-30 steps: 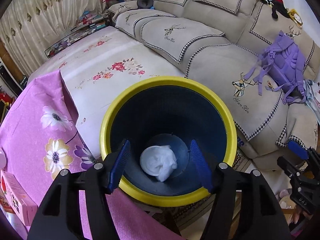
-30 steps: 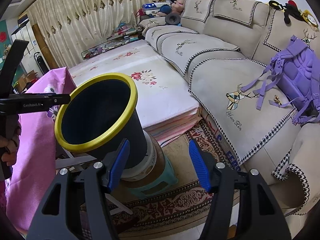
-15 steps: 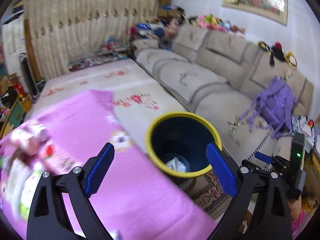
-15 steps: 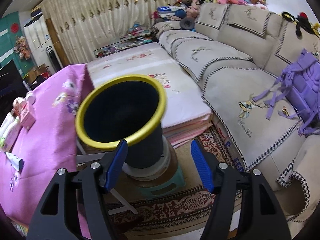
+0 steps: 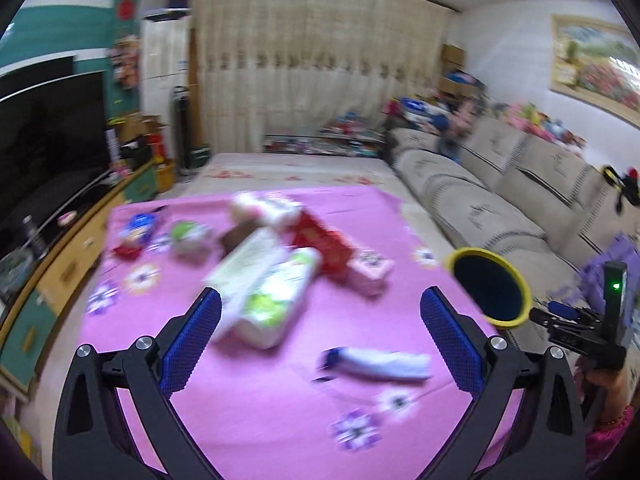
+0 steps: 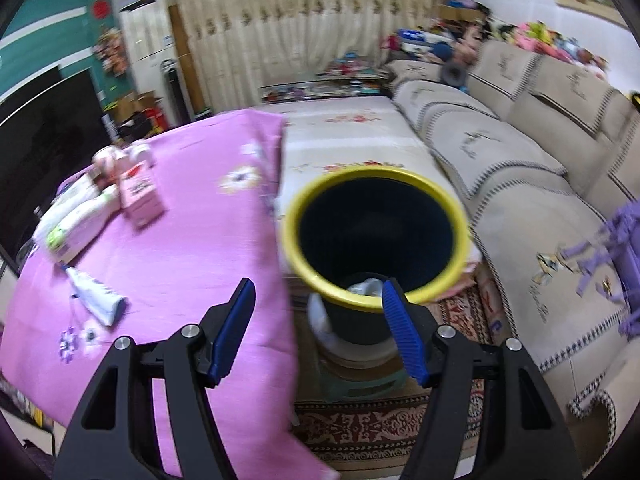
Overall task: Collect trash
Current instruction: 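Move the right gripper to the toothpaste tube and grasp it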
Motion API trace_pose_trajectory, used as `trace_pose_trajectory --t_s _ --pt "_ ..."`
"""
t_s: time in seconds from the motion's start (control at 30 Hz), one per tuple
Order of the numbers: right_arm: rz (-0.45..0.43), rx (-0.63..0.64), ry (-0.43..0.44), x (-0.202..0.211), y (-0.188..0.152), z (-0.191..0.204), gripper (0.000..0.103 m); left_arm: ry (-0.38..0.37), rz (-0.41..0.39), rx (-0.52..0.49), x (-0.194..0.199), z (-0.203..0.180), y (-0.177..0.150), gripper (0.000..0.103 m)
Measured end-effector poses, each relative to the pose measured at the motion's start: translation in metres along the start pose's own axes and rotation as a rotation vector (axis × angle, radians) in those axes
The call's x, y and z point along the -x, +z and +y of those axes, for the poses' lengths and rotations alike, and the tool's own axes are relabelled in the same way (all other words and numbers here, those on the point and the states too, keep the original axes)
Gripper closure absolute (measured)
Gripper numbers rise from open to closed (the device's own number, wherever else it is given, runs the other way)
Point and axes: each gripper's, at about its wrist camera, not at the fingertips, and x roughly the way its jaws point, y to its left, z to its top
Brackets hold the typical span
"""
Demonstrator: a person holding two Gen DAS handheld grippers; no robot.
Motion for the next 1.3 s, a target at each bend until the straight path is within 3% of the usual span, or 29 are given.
trace_pose_trajectory --t_s 0.2,0.5,0.67,0.97,1.07,1.2,1.3 --pt "0.003 0.115 0.107 -0.005 0.013 0.063 0.04 0.112 -0.014 0.041 0.021 0.049 -0.02 0.005" --pt "0.048 0.381 0.343 -0.02 0.009 0.174 0.04 0.154 -0.018 0.112 0.029 0.083 -0.031 0.005" --pt "0.123 0.5 0.387 -0.045 0.002 0.216 0.04 0.157 -0.019 0.113 0.029 0.083 -0.033 0.005" --pt "0.194 0.588 0.348 -0.076 -0.001 0.244 0.041 0.164 -0.004 0.111 0.021 0.085 -0.033 0.005" --pt "0.222 0.578 0.361 -0.083 0.001 0.243 0.058 0.165 0.001 0.112 0.019 0.084 -0.034 0.005" --pt "0.242 0.558 0.379 -0.083 -0.001 0.232 0.062 0.164 0.007 0.115 0.014 0.083 -0.035 0.005" --pt "0.25 0.508 0.399 -0.08 -0.001 0.22 0.07 0.16 0.012 0.12 0.011 0.083 -0.037 0.005"
